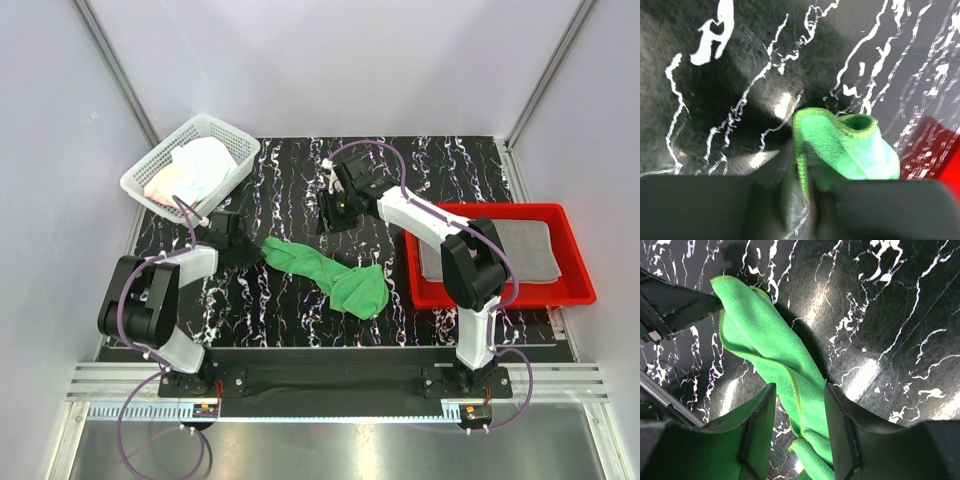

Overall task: Fold and stack the towels
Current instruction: Flatten out the crumpled towel

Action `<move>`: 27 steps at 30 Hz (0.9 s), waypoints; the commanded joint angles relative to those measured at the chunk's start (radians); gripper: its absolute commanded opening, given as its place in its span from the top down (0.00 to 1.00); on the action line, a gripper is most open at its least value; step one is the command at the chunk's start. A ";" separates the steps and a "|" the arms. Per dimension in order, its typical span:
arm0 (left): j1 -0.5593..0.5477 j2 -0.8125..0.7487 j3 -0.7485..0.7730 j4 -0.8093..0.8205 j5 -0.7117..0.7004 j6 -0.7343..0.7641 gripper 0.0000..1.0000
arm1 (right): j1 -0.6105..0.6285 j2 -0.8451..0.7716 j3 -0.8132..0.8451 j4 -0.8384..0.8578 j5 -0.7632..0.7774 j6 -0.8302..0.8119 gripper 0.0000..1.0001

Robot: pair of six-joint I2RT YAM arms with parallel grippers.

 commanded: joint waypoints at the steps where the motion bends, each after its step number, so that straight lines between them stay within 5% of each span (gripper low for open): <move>1: -0.002 0.025 0.017 0.011 -0.022 0.007 0.92 | 0.001 -0.004 -0.001 0.054 0.028 -0.013 0.50; 3: -0.002 0.019 0.040 0.016 0.002 0.027 1.00 | 0.003 0.009 0.002 0.067 0.032 -0.025 0.47; 7: -0.001 -0.006 0.169 -0.101 0.029 0.100 1.00 | 0.001 0.045 0.044 0.072 0.051 -0.079 0.36; 12: -0.002 -0.153 0.267 -0.375 -0.132 0.149 1.00 | -0.002 0.105 0.122 0.034 0.026 -0.126 0.35; 27: -0.001 -0.532 -0.010 -0.495 -0.191 0.149 1.00 | 0.004 0.288 0.200 0.123 -0.204 -0.034 0.45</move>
